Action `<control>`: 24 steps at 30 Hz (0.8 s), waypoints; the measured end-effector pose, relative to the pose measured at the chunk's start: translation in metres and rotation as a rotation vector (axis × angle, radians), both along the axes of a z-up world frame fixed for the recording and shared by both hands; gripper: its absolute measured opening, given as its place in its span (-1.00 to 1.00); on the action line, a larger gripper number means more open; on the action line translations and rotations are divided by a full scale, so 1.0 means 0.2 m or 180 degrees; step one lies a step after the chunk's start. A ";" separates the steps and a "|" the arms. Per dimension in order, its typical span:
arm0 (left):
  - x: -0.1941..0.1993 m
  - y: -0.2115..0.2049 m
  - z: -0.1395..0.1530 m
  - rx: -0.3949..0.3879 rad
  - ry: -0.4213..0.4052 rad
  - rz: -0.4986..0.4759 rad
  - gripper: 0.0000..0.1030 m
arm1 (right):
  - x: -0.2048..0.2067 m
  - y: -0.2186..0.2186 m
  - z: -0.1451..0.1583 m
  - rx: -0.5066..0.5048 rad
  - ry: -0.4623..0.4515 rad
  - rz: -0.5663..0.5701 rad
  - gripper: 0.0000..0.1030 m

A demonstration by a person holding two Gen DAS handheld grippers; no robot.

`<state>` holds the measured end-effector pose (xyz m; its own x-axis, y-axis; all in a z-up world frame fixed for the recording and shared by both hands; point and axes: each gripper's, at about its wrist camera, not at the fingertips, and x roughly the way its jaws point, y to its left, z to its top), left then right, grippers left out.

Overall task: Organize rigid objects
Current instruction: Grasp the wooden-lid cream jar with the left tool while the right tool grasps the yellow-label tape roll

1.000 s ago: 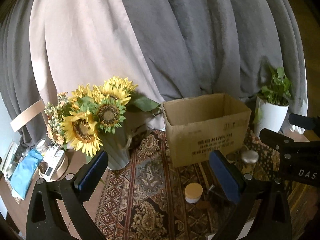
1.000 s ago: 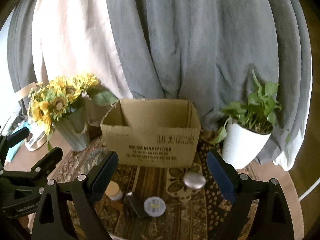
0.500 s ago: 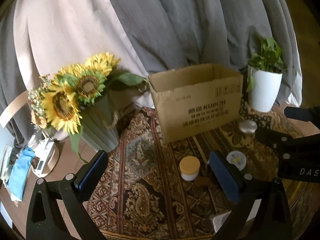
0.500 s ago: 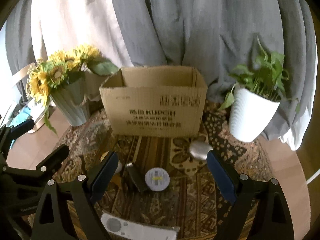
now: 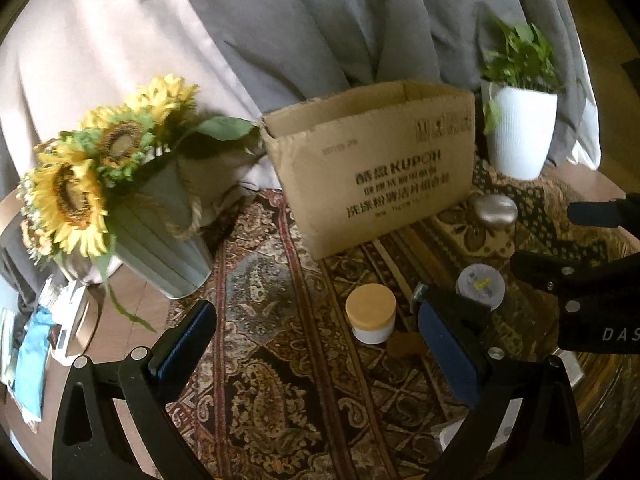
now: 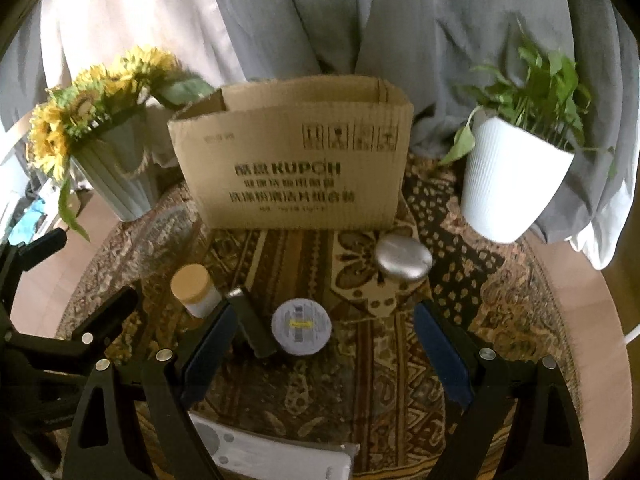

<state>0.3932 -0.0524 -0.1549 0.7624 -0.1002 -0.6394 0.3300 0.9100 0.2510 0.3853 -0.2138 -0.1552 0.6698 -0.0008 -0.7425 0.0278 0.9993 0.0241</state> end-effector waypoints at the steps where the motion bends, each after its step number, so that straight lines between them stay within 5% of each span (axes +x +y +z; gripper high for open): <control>1: 0.01 -0.01 -0.01 0.0013 0.0016 -0.0022 1.00 | 0.00 0.00 -0.01 -0.0002 0.0025 -0.0006 0.76; 14: 0.12 -0.06 -0.15 0.0038 0.0172 -0.0278 0.97 | 0.08 -0.02 -0.13 0.0054 0.0237 -0.0057 0.76; 24: 0.21 -0.07 -0.26 -0.0045 0.0380 -0.0369 0.71 | 0.14 -0.03 -0.19 0.0037 0.0338 -0.0099 0.76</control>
<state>0.4346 -0.0663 -0.2075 0.6638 -0.1927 -0.7227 0.4597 0.8673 0.1909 0.4143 -0.2202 -0.1934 0.5871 -0.0112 -0.8094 0.0619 0.9976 0.0310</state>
